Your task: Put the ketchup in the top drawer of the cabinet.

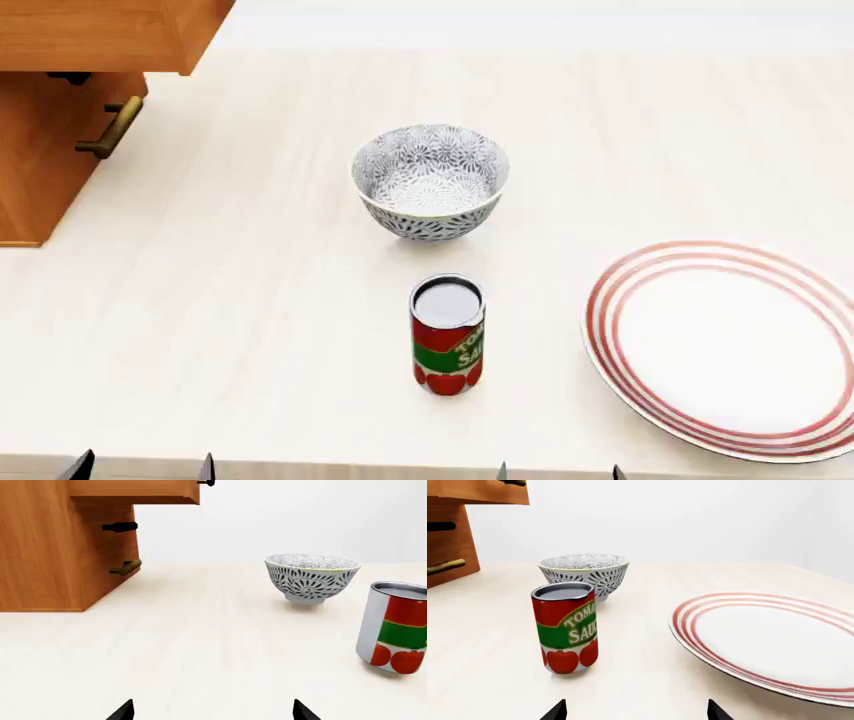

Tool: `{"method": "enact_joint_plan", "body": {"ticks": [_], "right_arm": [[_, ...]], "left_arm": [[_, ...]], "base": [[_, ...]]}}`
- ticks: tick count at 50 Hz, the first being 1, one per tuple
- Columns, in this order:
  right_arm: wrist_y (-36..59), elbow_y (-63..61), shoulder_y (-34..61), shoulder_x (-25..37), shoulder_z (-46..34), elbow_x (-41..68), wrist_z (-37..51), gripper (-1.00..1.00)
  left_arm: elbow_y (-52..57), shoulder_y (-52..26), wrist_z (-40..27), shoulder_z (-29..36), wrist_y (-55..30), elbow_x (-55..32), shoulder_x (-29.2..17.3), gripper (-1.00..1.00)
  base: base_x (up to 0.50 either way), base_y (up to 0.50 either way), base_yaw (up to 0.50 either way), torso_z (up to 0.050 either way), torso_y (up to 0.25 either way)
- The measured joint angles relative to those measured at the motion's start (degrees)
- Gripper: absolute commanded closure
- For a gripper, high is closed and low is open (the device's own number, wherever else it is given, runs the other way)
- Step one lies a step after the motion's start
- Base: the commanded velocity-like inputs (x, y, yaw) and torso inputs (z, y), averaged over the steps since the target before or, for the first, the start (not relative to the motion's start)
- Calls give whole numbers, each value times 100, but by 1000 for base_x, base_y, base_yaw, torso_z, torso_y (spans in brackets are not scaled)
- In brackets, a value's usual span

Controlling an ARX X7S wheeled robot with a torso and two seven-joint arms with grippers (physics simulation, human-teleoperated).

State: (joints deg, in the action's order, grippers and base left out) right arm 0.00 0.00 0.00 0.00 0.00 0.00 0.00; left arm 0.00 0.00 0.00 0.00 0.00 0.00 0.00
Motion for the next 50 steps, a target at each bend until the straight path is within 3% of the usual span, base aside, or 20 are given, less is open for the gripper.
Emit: {"method": "enact_joint_plan", "body": {"ticks": [8, 40, 50], "right_arm": [[222, -297, -22, 99, -97, 75, 122, -100], [2398, -3246, 411, 611, -332, 358, 468, -100], [2527, -3484, 421, 681, -354, 493, 492, -100]], "left_arm": [[281, 48, -115, 110, -166, -79, -101, -100], [3549, -77, -590, 178, -2174, -407, -604, -100], [3838, -111, -679, 170, -2360, -494, -685, -100]], "base": [[0, 0, 0, 0, 0], [3, 0, 0, 0, 0], [414, 0, 0, 0, 0]]}}
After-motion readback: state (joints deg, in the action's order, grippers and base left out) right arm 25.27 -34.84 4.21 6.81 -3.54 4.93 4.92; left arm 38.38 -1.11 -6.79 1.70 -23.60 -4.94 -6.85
